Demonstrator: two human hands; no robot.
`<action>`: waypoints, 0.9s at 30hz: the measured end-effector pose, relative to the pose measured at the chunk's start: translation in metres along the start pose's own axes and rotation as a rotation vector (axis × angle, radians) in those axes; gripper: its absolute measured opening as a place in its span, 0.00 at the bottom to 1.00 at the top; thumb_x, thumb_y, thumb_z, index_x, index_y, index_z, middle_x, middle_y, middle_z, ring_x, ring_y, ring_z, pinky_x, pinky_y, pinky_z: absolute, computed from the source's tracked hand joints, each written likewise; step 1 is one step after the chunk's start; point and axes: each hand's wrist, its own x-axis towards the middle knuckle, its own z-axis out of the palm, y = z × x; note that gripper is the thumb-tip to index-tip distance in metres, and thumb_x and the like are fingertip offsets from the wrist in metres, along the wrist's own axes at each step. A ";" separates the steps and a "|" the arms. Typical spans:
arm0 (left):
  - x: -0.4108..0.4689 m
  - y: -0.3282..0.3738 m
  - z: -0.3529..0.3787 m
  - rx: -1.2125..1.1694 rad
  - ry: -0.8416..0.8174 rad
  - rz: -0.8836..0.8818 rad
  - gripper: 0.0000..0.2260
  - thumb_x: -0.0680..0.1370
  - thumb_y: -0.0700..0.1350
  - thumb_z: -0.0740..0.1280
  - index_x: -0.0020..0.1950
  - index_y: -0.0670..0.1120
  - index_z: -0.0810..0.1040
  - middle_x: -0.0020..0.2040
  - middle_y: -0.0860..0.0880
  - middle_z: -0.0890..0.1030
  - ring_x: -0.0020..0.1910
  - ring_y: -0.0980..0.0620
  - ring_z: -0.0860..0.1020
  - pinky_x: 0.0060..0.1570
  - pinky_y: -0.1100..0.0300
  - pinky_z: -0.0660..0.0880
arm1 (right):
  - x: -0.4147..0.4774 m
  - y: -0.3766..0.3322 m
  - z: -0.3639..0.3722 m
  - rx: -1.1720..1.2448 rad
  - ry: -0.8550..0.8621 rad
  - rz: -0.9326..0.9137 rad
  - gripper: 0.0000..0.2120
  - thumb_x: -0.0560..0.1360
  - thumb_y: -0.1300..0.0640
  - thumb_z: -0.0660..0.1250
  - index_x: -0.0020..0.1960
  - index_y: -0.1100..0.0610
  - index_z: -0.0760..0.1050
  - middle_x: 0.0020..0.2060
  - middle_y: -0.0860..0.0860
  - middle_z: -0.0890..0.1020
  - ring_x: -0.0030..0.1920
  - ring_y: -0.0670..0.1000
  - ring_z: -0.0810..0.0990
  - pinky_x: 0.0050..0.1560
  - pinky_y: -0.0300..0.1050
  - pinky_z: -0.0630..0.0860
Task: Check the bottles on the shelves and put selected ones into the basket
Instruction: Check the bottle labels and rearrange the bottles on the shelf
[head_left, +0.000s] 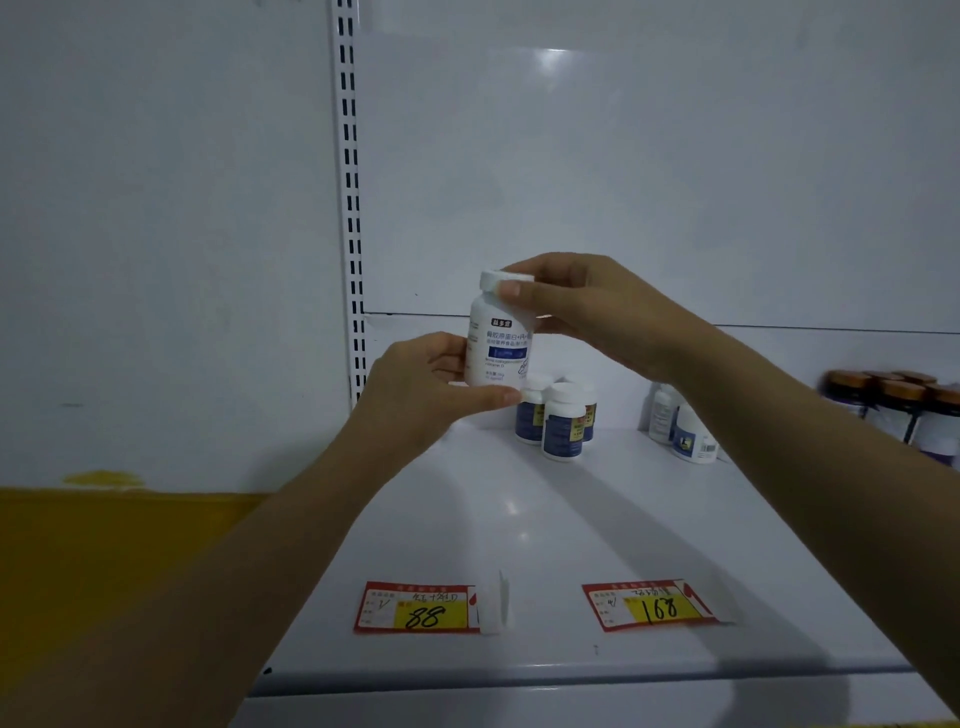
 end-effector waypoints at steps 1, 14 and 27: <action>0.001 -0.002 0.001 0.027 0.006 0.003 0.16 0.63 0.47 0.78 0.44 0.57 0.74 0.40 0.64 0.78 0.39 0.65 0.79 0.36 0.74 0.74 | 0.002 -0.003 0.000 -0.054 0.002 0.001 0.16 0.75 0.49 0.68 0.59 0.54 0.76 0.53 0.51 0.83 0.51 0.47 0.82 0.53 0.40 0.80; -0.021 -0.073 -0.007 0.878 -0.252 -0.169 0.27 0.77 0.61 0.60 0.70 0.47 0.66 0.68 0.48 0.71 0.65 0.50 0.70 0.61 0.58 0.68 | 0.072 0.039 0.039 -0.500 -0.004 0.131 0.19 0.75 0.51 0.68 0.60 0.63 0.76 0.55 0.58 0.81 0.53 0.56 0.79 0.57 0.52 0.76; -0.027 -0.113 -0.005 0.990 -0.436 -0.324 0.35 0.78 0.66 0.45 0.78 0.44 0.47 0.78 0.46 0.49 0.77 0.50 0.49 0.73 0.54 0.48 | 0.096 0.120 0.087 -0.622 -0.024 0.207 0.17 0.77 0.55 0.63 0.63 0.59 0.75 0.61 0.55 0.78 0.61 0.54 0.74 0.55 0.42 0.69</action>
